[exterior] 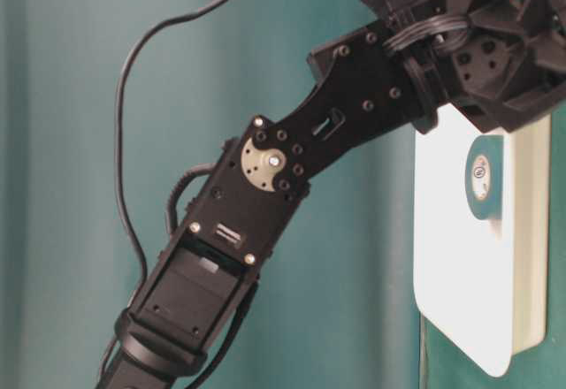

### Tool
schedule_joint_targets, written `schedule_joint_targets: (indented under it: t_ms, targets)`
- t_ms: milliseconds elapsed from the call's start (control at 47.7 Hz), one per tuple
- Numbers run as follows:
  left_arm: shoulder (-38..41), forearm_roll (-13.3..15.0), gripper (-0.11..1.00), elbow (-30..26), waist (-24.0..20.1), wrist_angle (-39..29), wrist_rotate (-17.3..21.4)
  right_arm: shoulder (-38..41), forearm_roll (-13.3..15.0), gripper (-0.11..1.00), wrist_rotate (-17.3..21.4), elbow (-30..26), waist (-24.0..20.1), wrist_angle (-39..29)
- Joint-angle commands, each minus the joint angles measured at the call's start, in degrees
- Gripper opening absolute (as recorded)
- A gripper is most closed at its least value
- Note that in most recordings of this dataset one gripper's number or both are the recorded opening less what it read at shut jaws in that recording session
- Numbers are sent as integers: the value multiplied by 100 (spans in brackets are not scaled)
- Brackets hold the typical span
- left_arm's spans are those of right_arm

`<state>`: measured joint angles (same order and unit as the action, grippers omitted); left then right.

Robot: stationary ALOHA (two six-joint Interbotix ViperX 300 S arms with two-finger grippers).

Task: Pick up the tape from a random location and place it into the white case.
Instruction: 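Lower the left gripper fingers into the orange-red roll's hole, then close the left gripper on the orange-red roll and lift it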

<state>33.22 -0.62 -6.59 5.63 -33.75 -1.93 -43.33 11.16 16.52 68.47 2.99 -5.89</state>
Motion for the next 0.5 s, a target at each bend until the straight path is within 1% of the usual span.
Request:
schedule_joint_targets:
  t_ms: [0, 168, 482]
  targets:
    - [-316, 0, 25, -53, 62, -141, -18, 9, 9, 86, -9, -141, 9, 53]
    - [-571, 0, 25, -53, 62, -299, -18, 9, 0, 86, -9, -132, 9, 53]
    - [-1046, 0, 25, -44, 62, -343, 9, 9, 0, 86, -9, -141, 18, 53]
